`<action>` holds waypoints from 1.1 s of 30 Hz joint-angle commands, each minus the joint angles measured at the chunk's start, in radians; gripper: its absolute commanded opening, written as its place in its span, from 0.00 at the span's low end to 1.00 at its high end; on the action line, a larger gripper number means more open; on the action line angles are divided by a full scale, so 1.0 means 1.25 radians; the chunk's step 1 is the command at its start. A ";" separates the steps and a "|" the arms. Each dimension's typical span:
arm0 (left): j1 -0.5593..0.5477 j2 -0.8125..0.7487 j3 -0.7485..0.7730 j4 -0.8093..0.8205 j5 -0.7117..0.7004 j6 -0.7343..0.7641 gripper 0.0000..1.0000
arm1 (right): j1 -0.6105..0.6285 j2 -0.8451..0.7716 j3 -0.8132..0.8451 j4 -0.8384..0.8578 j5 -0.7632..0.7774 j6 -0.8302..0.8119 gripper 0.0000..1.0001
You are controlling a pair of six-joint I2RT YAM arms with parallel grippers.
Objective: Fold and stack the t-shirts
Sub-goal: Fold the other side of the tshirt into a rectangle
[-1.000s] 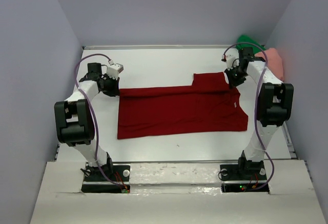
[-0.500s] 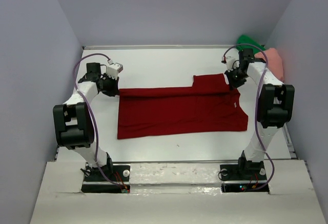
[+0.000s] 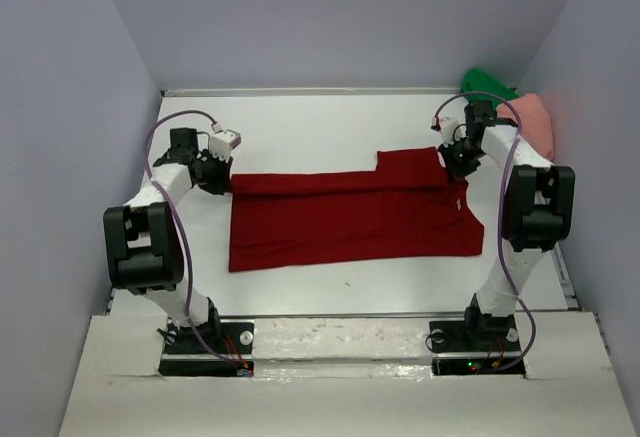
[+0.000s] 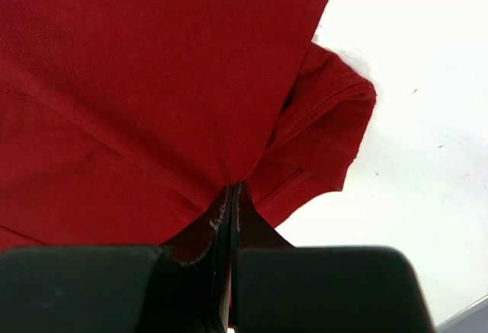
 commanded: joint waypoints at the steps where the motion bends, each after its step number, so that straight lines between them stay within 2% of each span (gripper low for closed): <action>1: 0.010 -0.040 -0.011 0.005 -0.016 0.018 0.00 | -0.002 -0.051 -0.009 -0.003 0.009 -0.015 0.00; 14: 0.010 -0.066 -0.047 0.018 -0.050 0.027 0.00 | -0.002 -0.054 -0.044 -0.001 0.004 -0.018 0.00; 31: 0.006 -0.019 -0.091 0.038 -0.049 0.043 0.00 | -0.002 -0.011 -0.075 0.004 -0.004 -0.019 0.00; 33: 0.004 -0.013 -0.095 0.037 -0.044 0.045 0.03 | -0.002 -0.005 -0.074 0.003 -0.006 -0.018 0.00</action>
